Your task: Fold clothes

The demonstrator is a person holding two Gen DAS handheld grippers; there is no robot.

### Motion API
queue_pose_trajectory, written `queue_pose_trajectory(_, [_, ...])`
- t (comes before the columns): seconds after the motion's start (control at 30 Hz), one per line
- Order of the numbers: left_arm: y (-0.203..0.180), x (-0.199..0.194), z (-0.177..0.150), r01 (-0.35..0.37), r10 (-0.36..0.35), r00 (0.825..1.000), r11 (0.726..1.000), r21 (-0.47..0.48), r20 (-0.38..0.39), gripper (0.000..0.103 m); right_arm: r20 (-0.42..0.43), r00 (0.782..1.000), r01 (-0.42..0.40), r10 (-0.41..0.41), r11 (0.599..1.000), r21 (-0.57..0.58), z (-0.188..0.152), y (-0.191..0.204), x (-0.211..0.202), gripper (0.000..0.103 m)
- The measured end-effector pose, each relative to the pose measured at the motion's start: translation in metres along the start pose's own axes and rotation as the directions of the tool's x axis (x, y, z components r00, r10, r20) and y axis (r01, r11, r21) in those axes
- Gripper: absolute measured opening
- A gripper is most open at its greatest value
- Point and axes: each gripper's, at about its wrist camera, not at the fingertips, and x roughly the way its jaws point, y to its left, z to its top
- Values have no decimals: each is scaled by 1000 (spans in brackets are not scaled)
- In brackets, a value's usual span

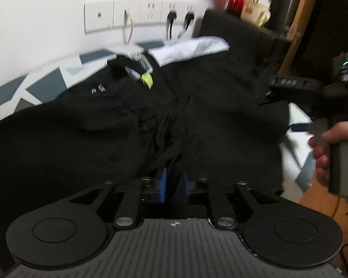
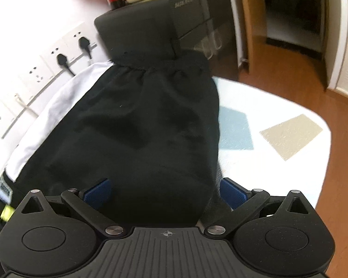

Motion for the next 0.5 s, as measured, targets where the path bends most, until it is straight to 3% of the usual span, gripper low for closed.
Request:
queue_pose_trajectory(0.1, [14, -36, -3, 20, -15, 995, 998, -51, 99, 47, -44, 993, -112, 110, 993, -39, -5, 12, -3, 100])
queue_pose_trajectory(0.13, [22, -50, -5, 10, 0, 991, 997, -75, 131, 55, -71, 984, -166, 162, 984, -64, -8, 18, -3, 100])
queue_pose_trajectory(0.23, [39, -76, -13, -69, 93, 982, 987, -146, 165, 64, -122, 955, -286, 271, 949, -130, -20, 39, -8, 100])
queue_pose_trajectory(0.37, [67, -85, -42, -232, 248, 967, 952, -201, 60, 65, -87, 944, -329, 318, 922, -206, -33, 62, -26, 99])
queue_pose_trajectory(0.5, [91, -94, -72, -237, 256, 967, 897, -374, 1, 65, 29, 931, -340, 363, 894, -291, -35, 81, -54, 97])
